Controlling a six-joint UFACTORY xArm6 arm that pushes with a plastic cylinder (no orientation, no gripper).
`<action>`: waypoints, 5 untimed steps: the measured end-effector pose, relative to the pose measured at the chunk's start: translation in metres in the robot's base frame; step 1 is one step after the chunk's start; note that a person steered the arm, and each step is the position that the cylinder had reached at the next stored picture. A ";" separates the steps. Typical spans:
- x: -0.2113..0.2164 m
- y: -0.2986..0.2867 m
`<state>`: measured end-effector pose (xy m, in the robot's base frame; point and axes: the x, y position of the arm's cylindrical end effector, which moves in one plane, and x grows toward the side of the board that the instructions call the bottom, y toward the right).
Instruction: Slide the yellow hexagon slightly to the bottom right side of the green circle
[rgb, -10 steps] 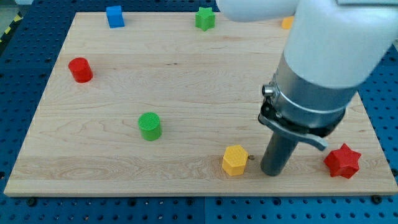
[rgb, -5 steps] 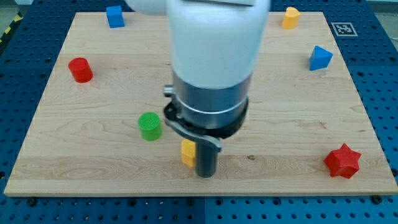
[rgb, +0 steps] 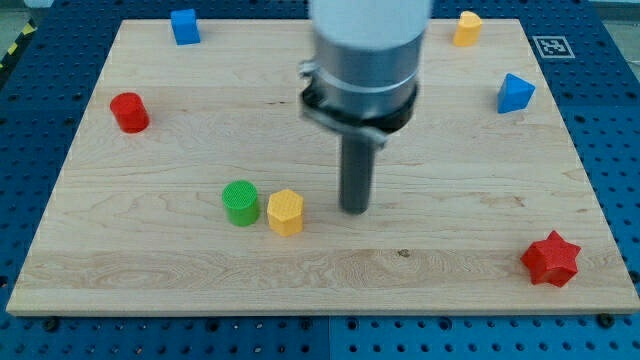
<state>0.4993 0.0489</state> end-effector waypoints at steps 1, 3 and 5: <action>-0.022 0.085; 0.026 0.265; 0.096 0.263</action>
